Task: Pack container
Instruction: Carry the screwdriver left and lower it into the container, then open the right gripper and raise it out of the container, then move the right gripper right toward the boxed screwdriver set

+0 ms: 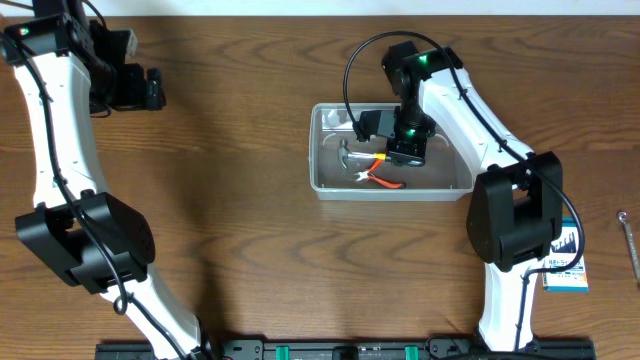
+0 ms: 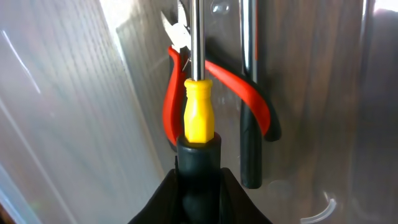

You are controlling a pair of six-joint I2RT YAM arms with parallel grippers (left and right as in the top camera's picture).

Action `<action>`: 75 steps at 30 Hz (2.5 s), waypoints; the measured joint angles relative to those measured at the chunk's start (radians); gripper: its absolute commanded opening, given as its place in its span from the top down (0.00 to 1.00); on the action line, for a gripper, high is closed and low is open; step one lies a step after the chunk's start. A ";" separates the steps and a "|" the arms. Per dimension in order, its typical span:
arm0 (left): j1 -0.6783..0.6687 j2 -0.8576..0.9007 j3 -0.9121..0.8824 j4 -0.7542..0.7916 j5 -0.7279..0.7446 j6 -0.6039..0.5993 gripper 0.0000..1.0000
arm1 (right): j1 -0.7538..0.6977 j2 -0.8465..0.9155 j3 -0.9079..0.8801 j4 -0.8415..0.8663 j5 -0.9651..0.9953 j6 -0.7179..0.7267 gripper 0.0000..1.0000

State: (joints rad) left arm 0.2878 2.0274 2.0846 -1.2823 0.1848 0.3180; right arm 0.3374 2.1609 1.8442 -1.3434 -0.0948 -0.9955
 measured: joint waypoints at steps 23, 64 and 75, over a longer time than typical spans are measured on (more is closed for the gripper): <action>0.000 0.000 0.000 0.000 0.000 0.000 0.02 | 0.000 0.000 0.009 -0.009 0.002 0.008 0.51; 0.000 0.000 0.000 0.000 0.003 0.000 0.02 | -0.409 -0.921 -0.009 -0.349 0.113 0.649 0.01; 0.000 0.000 0.000 0.000 0.003 0.000 0.02 | -0.417 -0.949 -0.190 -0.330 0.180 0.860 0.01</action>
State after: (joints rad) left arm 0.2878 2.0274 2.0842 -1.2823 0.1879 0.3180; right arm -0.0792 1.2121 1.6543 -1.6737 0.0856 -0.1356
